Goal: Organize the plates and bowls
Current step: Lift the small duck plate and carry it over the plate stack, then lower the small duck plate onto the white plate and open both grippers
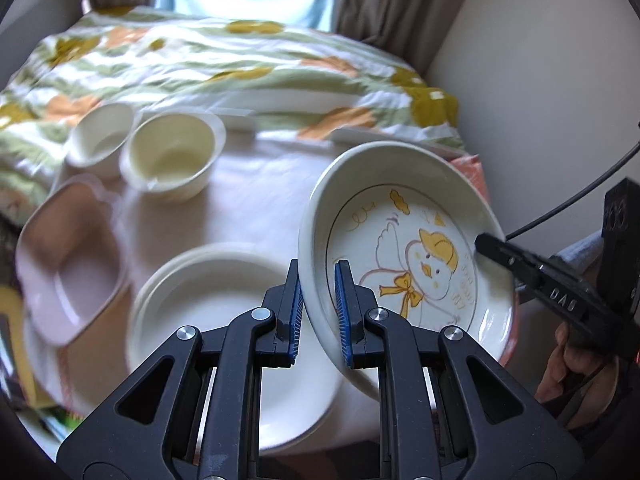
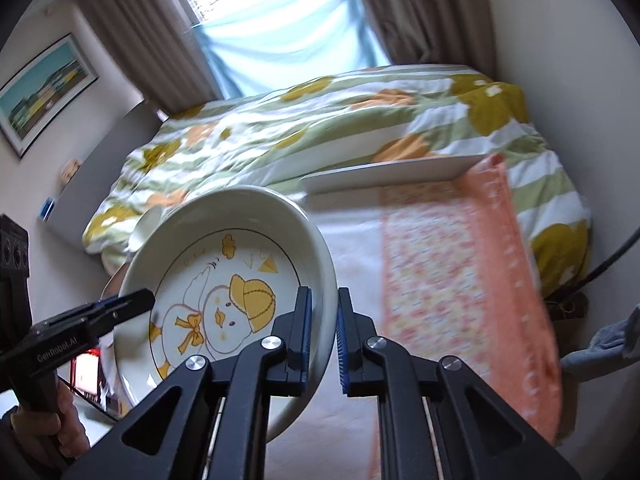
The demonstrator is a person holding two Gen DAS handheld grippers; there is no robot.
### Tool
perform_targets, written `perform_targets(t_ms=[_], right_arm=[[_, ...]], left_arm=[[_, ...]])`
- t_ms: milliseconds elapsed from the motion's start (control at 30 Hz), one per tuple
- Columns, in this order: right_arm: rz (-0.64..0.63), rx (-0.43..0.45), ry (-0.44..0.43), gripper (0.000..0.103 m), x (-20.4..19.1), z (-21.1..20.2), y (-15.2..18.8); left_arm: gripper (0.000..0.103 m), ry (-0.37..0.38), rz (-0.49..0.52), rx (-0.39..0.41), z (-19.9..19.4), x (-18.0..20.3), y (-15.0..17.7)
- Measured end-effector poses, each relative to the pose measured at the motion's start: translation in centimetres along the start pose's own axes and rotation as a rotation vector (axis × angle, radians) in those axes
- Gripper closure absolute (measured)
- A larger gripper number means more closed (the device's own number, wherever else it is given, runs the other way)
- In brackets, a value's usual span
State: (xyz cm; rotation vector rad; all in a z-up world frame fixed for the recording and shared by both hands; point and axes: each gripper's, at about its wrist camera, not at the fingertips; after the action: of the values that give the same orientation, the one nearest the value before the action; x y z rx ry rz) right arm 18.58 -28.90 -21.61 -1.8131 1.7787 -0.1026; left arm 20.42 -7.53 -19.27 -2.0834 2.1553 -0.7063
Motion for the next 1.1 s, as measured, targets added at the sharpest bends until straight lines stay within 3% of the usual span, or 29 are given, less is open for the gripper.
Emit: perform_targets(t_ms=[200,433,733,1100], right_arm=[[-0.055,-0.057,-0.037,0.092,-4.5,3.3,2.1],[-0.084,-0.104,-0.044,0.092,-7.1,6.7,4.5],[-0.109,-0.111,-0.003,0.092,-8.9,8.6,5.6],[-0.124,-0.125,0.075,0.093,-9.4,9.5,6.2]], left_arm=[[0.090,-0.045,-0.062,-0.048,0.3,-5.4,3.5],[0.090,-0.067,-0.083,-0.080,1.7,-9.8,5.7],[0.090,-0.057,-0.091,-0.107,3.0,-12.2,6.8],[0.089,-0.071,-0.062,-0.110,4.2,-11.8,6.7]])
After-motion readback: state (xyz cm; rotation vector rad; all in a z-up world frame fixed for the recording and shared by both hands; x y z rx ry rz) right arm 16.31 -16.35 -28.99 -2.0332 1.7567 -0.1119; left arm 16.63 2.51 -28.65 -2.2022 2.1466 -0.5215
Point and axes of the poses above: each gripper's, at about its wrist camera, not at the fingertips, and z roughly the way its jaws point, x to its right, y to its underside, and after that the axes turned 7 degrees about -x, right-handed
